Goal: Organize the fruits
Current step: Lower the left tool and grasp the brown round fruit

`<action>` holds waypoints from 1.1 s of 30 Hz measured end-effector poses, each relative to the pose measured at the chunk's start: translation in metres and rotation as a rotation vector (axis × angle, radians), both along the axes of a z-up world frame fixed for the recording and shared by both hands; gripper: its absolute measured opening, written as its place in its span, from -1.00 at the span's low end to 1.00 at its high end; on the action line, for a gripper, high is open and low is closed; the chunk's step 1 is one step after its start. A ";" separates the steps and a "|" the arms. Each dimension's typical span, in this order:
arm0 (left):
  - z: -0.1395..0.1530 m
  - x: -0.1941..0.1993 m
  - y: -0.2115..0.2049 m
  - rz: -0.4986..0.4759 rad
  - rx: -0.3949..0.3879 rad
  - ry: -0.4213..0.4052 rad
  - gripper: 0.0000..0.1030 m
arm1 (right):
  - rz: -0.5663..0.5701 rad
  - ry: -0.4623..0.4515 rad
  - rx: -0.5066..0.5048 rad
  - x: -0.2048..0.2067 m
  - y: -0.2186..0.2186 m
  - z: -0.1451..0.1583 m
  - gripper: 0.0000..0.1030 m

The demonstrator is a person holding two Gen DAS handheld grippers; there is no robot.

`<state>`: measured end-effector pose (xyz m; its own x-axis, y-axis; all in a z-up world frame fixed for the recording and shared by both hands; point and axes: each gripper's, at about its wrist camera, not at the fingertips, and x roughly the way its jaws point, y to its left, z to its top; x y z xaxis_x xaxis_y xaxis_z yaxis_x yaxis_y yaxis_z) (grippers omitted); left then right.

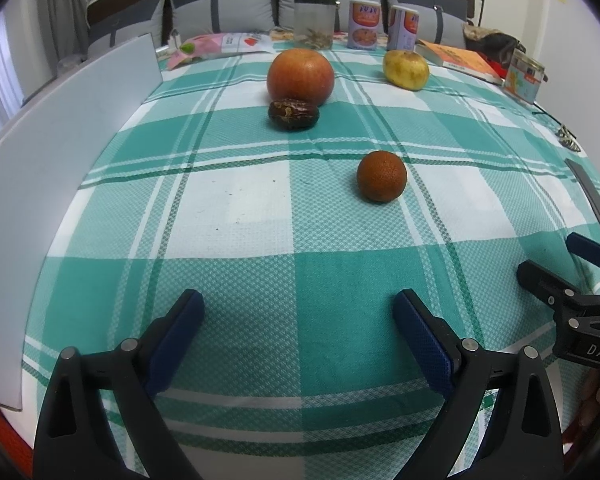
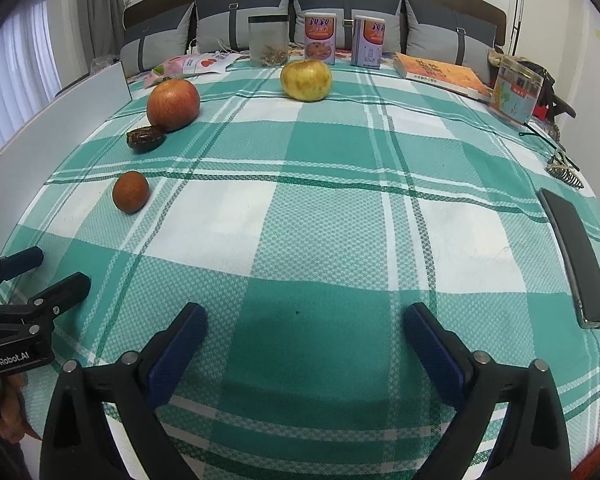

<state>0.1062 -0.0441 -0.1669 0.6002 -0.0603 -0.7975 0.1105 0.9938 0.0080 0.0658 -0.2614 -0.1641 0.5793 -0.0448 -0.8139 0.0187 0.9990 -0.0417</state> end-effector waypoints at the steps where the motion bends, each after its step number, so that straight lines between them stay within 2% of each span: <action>1: 0.000 0.000 0.000 0.000 0.000 0.000 0.89 | -0.001 0.001 -0.001 0.000 0.000 0.000 0.99; 13: 0.001 0.000 0.003 -0.027 -0.028 0.013 0.88 | -0.003 0.000 -0.004 0.000 0.001 -0.001 1.00; 15: 0.005 0.001 0.005 -0.046 -0.070 0.031 0.87 | -0.002 0.000 -0.004 0.000 0.001 -0.001 1.00; 18: 0.019 0.010 0.002 -0.100 -0.197 0.030 0.87 | -0.002 0.000 -0.005 0.000 0.001 -0.001 1.00; 19: 0.023 0.015 -0.002 -0.117 -0.204 0.024 0.87 | -0.002 0.000 -0.005 0.000 0.001 -0.001 1.00; 25: 0.027 0.057 -0.036 -0.174 -0.140 -0.004 0.82 | -0.002 0.000 -0.004 0.000 0.001 -0.001 1.00; 26: 0.024 0.064 -0.039 -0.170 -0.136 0.004 0.66 | -0.002 0.000 -0.004 0.000 0.001 -0.001 1.00; 27: 0.021 0.070 -0.040 -0.169 -0.136 0.016 0.31 | -0.002 0.000 -0.004 0.000 0.001 -0.001 1.00; 29: 0.012 0.077 -0.043 -0.166 -0.126 0.062 -0.07 | -0.002 0.000 -0.004 0.001 0.001 -0.001 1.00; 30: 0.012 0.075 -0.043 -0.166 -0.117 0.042 -0.10 | -0.002 0.000 -0.004 0.001 0.001 -0.001 1.00; 32: 0.012 0.070 -0.044 -0.180 -0.089 0.023 -0.42 | -0.001 0.000 -0.004 0.001 0.001 -0.001 1.00; 33: 0.013 0.067 -0.043 -0.187 -0.084 0.017 -0.42 | -0.001 0.001 -0.003 0.001 0.001 -0.001 1.00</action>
<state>0.1731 -0.0867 -0.1544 0.5591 -0.2360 -0.7948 0.2926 0.9531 -0.0772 0.0664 -0.2608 -0.1651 0.5783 -0.0474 -0.8145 0.0194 0.9988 -0.0444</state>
